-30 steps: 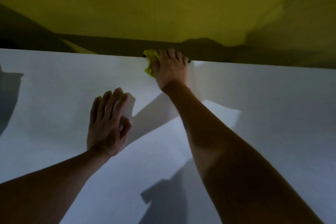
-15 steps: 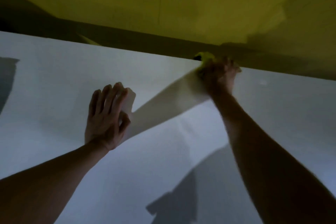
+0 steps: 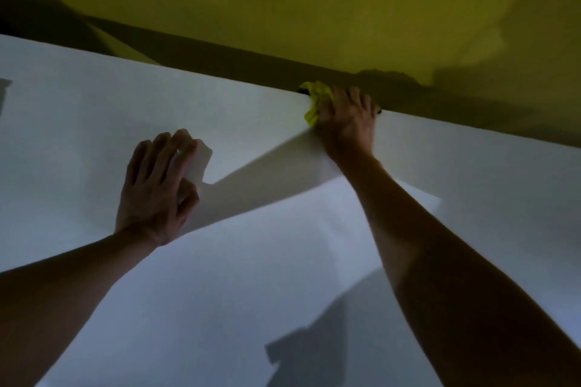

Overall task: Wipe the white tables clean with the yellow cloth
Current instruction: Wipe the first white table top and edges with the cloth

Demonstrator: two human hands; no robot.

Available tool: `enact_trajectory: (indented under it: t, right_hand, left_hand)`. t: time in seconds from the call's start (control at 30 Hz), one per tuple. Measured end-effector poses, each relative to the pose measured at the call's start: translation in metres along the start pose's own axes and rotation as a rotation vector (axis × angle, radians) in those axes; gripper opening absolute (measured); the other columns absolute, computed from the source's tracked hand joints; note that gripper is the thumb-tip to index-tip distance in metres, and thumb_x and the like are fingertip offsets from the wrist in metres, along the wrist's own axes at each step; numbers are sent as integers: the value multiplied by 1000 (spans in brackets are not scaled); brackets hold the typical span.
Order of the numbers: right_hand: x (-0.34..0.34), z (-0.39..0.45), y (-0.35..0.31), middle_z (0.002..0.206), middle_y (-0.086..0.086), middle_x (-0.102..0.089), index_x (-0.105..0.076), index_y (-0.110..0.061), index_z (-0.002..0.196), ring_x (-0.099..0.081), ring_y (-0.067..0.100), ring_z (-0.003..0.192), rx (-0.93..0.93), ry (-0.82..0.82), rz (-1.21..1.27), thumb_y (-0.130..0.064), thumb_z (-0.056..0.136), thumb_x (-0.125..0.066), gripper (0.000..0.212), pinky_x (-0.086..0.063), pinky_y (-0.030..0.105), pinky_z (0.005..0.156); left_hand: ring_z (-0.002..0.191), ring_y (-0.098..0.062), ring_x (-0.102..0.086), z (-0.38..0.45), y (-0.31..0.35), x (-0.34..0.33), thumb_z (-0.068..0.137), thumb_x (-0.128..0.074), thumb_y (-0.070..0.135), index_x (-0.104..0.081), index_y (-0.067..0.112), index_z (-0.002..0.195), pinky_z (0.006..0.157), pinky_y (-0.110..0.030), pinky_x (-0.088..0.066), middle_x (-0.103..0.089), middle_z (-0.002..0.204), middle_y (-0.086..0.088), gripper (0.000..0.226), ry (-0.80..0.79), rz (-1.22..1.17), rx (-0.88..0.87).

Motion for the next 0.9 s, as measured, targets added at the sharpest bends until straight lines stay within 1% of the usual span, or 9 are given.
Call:
enact_trajectory:
  t: [0.07,0.17,0.27,0.37,0.47,0.57,0.67,0.8,0.9]
  right_hand:
    - [18,-3,44,120,17,-58,-61,-13,120,-49,36,114,-38,-6,-7,-42,97,-28,49,-32,43,98]
    - [22,-1,69,115,19,-58,-61,-9,112,-51,37,109,-63,-4,-31,-38,98,-32,43,-34,44,94]
    - [20,1,71,112,20,-60,-62,-8,110,-53,37,107,-70,46,-47,-36,99,-37,39,-36,45,94]
    - [21,3,71,116,16,-60,-60,-14,123,-53,36,109,39,-14,-46,-41,102,-37,41,-36,46,94]
    - [23,9,75,120,11,-61,-58,-21,128,-53,35,111,118,-69,-36,-44,101,-38,40,-35,44,93]
    - [21,8,74,116,9,-62,-59,-22,124,-54,33,107,143,-45,-16,-44,101,-39,38,-35,42,90]
    - [23,5,85,111,8,-62,-60,-21,119,-54,32,105,135,-35,19,-45,100,-37,39,-35,42,89]
    - [47,2,154,120,16,-62,-62,-16,119,-53,37,114,33,-9,-17,-47,99,-32,48,-35,46,97]
    - [69,-4,201,121,17,-63,-64,-12,115,-53,37,115,-46,38,-31,-45,96,-31,50,-34,44,99]
  left_hand:
    - [154,-40,-26,0,4,2,94,-38,35,-28,11,162,129,-52,-14,-26,169,-14,73,15,5,20]
    - [148,-42,-37,-1,26,3,95,-38,24,-39,2,155,127,-51,-20,-39,161,-21,65,91,-14,114]
    - [145,-43,-42,3,107,-8,93,-45,19,-46,-1,151,122,-56,-29,-43,158,-22,61,107,-148,-1]
    - [155,-38,-27,17,214,-25,93,-50,23,-36,4,158,127,-53,-21,-28,168,-17,69,-3,-245,-132]
    - [160,-32,-12,28,283,-40,99,-45,27,-22,12,164,130,-50,-15,-14,173,-13,71,-78,-219,-109]
    - [160,-31,-9,31,290,-48,100,-33,33,-15,17,166,130,-51,-16,-11,173,-11,70,-94,-122,-52]
    - [161,-30,-8,30,289,-52,99,-32,33,-16,18,166,130,-50,-17,-10,174,-9,70,-97,-92,-57]
    - [160,-32,-12,31,290,-52,97,-37,31,-21,16,165,128,-53,-20,-14,173,-9,72,-65,-105,-82]
    - [160,-33,-13,29,289,-51,97,-37,31,-20,16,165,128,-54,-20,-15,173,-10,72,-56,-105,-85]
Point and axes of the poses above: each hand's wrist, its own z-axis towards the middle knuckle, its own x-axis out of the back of the hand, y = z × x, the point moved 6 cm from there along z, towards the middle knuckle
